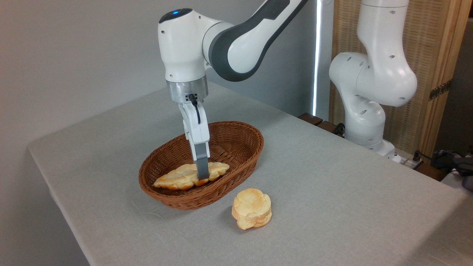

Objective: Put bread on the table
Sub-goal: 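Lower the gripper onto the flatbread and close on it, then lift the flatbread up out of the basket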

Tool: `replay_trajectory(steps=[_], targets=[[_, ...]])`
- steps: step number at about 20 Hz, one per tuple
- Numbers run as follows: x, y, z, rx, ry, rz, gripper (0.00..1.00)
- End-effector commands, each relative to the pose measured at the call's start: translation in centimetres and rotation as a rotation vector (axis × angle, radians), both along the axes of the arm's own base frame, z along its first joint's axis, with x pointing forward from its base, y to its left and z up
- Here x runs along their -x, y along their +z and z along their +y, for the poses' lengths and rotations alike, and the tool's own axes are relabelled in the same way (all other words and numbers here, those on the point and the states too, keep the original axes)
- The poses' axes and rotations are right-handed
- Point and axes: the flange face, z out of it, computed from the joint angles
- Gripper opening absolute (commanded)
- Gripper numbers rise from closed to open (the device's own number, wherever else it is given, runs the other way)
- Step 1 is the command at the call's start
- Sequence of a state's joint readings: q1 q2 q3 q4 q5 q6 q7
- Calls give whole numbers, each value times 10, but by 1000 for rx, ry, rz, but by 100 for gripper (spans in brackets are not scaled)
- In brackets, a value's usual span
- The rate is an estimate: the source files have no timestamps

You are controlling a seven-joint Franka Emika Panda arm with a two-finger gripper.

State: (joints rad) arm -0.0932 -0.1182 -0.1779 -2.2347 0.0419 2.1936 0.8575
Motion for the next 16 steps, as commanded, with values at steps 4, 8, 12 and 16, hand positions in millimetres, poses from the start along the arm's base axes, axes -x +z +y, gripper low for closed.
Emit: replay_trajectory(steps=[4, 8, 12, 16], targets=[[-11, 26, -1, 82, 50, -42, 36], [-16, 36, 3, 94, 62, -57, 37], [-26, 72, 26, 77, 90, 0, 38], [-33, 112, 60, 74, 146, 25, 38]])
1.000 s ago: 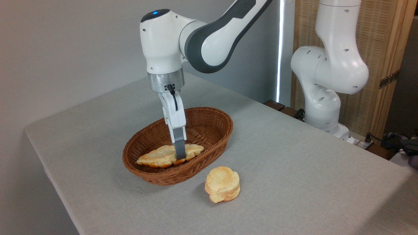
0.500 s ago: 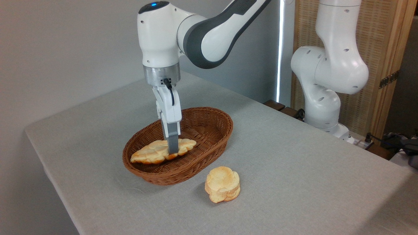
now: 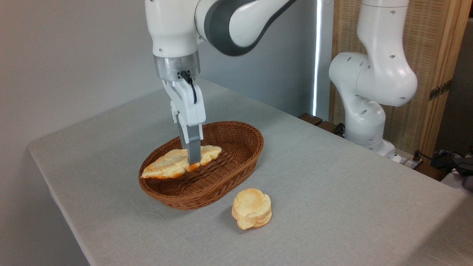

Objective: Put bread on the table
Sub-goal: 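Lift the flatbread up out of the basket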

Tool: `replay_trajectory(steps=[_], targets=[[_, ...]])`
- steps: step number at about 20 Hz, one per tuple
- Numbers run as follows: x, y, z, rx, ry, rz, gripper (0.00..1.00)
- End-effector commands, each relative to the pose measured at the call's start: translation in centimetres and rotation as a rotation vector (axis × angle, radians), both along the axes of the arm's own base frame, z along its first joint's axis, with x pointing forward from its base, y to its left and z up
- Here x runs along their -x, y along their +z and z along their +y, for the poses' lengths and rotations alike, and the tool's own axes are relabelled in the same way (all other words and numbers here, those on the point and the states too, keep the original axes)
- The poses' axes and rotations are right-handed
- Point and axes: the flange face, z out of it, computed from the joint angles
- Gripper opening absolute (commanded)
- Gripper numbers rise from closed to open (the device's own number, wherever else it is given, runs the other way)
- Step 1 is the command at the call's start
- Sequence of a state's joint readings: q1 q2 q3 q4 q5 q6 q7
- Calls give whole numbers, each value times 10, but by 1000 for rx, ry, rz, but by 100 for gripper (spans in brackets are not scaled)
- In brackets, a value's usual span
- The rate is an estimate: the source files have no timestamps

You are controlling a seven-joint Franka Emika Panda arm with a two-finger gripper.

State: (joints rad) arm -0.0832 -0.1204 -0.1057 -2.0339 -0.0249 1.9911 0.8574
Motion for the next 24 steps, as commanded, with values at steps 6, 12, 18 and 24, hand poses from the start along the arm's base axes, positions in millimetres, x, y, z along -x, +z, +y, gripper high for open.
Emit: replay_trajectory(steps=[6, 12, 18, 24], targets=[[-6, 92, 136, 15, 0, 24, 52], [2, 113, 200, 10, -36, -11, 56], [3, 111, 212, -35, -77, 2, 79], [4, 112, 217, -88, -83, 12, 96]])
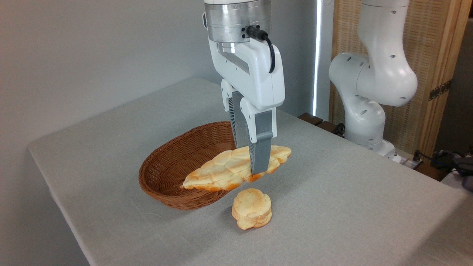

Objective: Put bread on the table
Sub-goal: 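Carry the flatbread past the biscuits and release it onto the table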

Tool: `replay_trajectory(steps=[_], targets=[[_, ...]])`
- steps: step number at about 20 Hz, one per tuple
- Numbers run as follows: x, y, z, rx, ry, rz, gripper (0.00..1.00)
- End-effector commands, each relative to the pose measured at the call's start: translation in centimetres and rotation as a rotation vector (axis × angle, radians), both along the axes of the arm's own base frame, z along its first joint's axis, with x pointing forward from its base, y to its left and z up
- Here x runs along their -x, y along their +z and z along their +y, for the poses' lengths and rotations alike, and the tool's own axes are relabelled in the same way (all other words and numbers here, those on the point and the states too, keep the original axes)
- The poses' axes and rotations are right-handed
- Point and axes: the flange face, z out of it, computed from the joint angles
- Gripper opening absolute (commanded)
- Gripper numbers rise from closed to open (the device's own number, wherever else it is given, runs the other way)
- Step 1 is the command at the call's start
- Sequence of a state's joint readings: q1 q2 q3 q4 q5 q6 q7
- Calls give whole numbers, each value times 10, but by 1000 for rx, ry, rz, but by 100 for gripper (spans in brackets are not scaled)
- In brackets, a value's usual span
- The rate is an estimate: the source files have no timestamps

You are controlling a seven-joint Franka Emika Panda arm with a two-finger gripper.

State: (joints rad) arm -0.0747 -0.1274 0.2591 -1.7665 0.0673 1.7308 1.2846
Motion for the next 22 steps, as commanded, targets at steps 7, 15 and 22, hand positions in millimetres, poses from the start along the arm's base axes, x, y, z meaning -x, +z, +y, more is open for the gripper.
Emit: replay_trajectory(steps=[7, 15, 22], targets=[[2, 5, 2, -10, -15, 20, 100], [2, 5, 2, -10, -15, 20, 100], [2, 5, 1, 2, 0, 15, 100]])
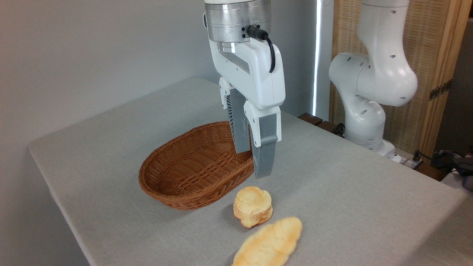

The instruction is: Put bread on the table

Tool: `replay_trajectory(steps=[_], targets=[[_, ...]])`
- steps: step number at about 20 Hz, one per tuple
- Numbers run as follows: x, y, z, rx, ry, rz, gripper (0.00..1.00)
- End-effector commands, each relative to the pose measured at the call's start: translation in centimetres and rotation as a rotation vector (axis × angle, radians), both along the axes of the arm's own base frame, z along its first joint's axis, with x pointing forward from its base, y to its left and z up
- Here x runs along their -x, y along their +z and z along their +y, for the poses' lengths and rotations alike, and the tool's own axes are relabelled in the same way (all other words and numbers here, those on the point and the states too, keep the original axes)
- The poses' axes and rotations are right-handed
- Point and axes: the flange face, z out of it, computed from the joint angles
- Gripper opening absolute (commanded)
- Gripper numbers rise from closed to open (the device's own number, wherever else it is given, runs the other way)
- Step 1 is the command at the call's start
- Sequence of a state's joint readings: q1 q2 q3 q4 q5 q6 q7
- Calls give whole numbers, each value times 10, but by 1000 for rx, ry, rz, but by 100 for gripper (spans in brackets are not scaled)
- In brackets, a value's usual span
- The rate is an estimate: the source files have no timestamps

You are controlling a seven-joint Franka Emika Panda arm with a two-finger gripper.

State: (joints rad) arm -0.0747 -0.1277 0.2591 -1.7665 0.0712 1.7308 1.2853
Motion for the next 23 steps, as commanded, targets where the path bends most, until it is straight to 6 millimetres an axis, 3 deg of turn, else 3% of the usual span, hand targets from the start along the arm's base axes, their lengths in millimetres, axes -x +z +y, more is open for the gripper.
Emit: replay_trajectory(steps=[1, 4, 7, 10, 13, 17, 23], targets=[[2, 5, 0, 9, 11, 14, 100], [-1, 13, -14, 23, 191, -13, 100], [-10, 15, -53, 40, 385, -29, 100], [-32, 11, -94, 134, 513, -14, 100], [-40, -7, -141, 149, 492, 26, 100], [-38, -8, -161, 152, 452, 36, 100], [-35, -10, -167, 137, 438, 61, 100]])
